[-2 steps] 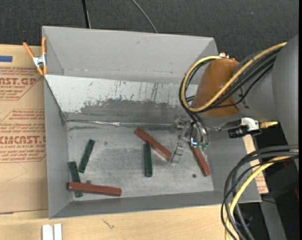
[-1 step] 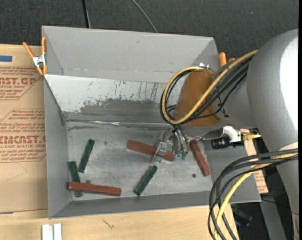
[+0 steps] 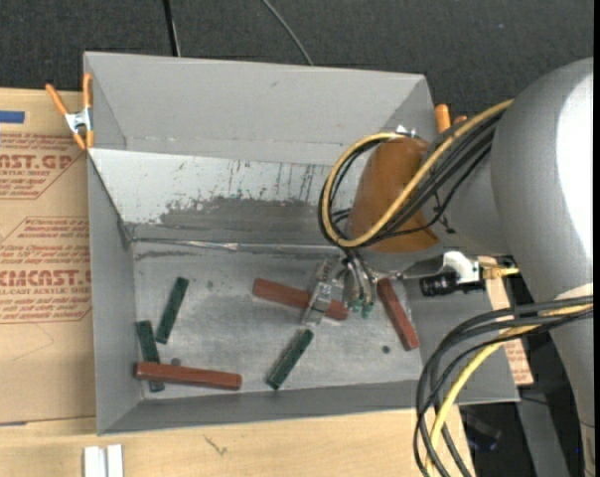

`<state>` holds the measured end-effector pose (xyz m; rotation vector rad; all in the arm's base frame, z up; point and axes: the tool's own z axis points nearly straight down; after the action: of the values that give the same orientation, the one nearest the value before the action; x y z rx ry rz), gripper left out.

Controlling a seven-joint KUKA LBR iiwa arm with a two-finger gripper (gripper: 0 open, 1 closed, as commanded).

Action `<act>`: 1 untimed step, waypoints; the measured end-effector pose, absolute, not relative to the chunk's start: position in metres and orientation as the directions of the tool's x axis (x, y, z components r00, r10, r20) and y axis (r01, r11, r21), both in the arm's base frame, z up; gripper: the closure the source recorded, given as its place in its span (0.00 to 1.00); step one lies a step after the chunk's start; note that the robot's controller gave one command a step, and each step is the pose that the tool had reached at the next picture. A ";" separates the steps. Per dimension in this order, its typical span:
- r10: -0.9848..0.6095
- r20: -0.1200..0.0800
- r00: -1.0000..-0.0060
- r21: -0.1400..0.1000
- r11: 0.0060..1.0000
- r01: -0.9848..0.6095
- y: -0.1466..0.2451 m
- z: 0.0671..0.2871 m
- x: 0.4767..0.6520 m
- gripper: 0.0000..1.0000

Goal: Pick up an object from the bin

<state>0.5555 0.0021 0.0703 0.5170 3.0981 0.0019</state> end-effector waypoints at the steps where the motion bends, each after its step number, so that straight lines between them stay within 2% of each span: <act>1: 0.325 -0.001 -0.946 0.001 0.946 0.325 0.002 0.072 0.555 1.00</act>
Offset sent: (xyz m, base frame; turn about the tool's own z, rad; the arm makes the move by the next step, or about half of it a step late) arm 0.0001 0.0000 0.1109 0.0000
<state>0.5554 0.0021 0.0716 0.5166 3.0975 0.0017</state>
